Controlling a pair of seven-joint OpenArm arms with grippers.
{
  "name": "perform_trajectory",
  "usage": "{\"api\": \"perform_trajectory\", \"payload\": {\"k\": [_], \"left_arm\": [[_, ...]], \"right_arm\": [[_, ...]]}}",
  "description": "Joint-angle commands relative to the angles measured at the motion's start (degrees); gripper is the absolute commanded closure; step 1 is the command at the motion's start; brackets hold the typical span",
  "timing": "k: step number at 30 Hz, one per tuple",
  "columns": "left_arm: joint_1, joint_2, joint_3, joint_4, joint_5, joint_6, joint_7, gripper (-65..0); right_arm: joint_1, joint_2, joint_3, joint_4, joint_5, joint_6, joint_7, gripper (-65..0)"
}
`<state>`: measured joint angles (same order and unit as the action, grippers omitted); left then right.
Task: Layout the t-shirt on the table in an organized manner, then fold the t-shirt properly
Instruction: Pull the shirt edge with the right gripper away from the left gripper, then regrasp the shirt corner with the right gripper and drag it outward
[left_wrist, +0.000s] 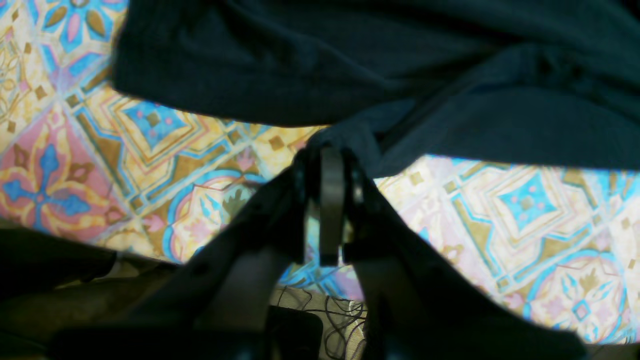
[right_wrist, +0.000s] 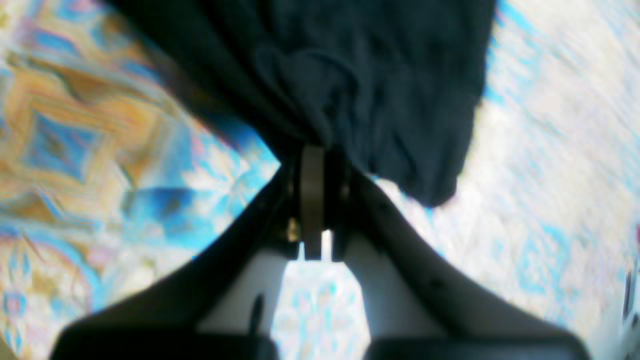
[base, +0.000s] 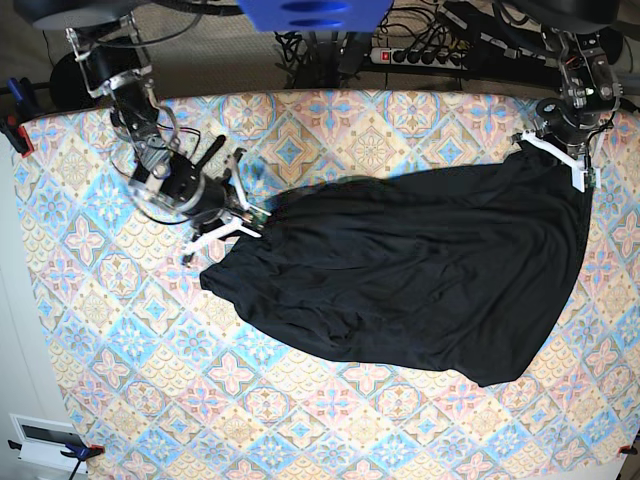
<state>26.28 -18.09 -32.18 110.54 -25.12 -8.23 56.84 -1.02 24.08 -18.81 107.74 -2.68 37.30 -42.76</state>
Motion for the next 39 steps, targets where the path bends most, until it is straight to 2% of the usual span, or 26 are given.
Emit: {"api": "perform_trajectory", "payload": {"k": [1, 6, 12, 17, 21, 24, 26, 30, 33, 36, 39], "left_arm": [[-0.5, -0.8, -0.4, 1.0, -0.1, 0.1, -0.9, 0.0], [-1.1, -0.9, -0.4, 0.8, 0.2, 0.1, -0.9, 0.0], [-1.0, -3.7, 2.1, 0.7, 0.4, 0.1, -0.9, 0.0], [-1.0, -6.0, 3.4, -0.2, 0.4, 0.1, -0.9, 0.0], [-1.0, -6.4, 3.4, -0.2, 0.5, 0.1, -0.8, 0.0], [-0.7, -8.1, 3.5, -0.3, 1.0, 0.1, -0.8, 0.0], [-0.7, -8.2, 3.5, -0.7, 2.8, 0.1, -0.8, 0.0], [-0.7, -8.2, 3.2, -2.2, 4.5, 0.1, -0.9, 0.0], [-0.7, -8.2, 3.1, -2.2, 4.5, 0.1, -0.9, 0.0], [-0.7, -8.0, 3.3, -2.2, 4.3, 0.1, -0.9, 0.0], [-0.7, -7.9, 3.4, -2.2, 4.1, 0.1, -0.9, 0.0]], "right_arm": [[-1.2, 0.8, 0.7, 1.8, 0.7, 0.2, 0.7, 0.0], [-8.7, 3.7, 3.2, 5.9, 0.7, 0.2, 0.7, 0.0], [-16.4, 6.5, 4.2, 7.1, 0.6, 0.2, 0.7, 0.0], [-19.7, 6.6, 3.8, 7.2, 0.6, 0.2, 0.6, 0.0], [-20.6, 6.6, 3.6, 7.2, 0.6, 0.3, 0.4, 0.0], [-20.4, 6.6, 3.9, 7.3, 0.6, 0.4, -2.5, -0.8], [-20.3, 6.6, 4.3, 7.3, 0.6, 0.4, -3.0, -4.7], [-20.4, 6.6, 10.1, 7.3, 0.6, 0.3, -3.2, -14.1], [-19.8, 6.5, 15.2, 7.3, 0.9, 0.3, -3.3, -18.5], [-14.1, 5.6, 18.9, 6.7, 2.3, 0.3, -3.3, -20.1], [-7.5, 3.1, 20.0, 6.2, 6.6, 0.3, -5.4, -20.1]]}}
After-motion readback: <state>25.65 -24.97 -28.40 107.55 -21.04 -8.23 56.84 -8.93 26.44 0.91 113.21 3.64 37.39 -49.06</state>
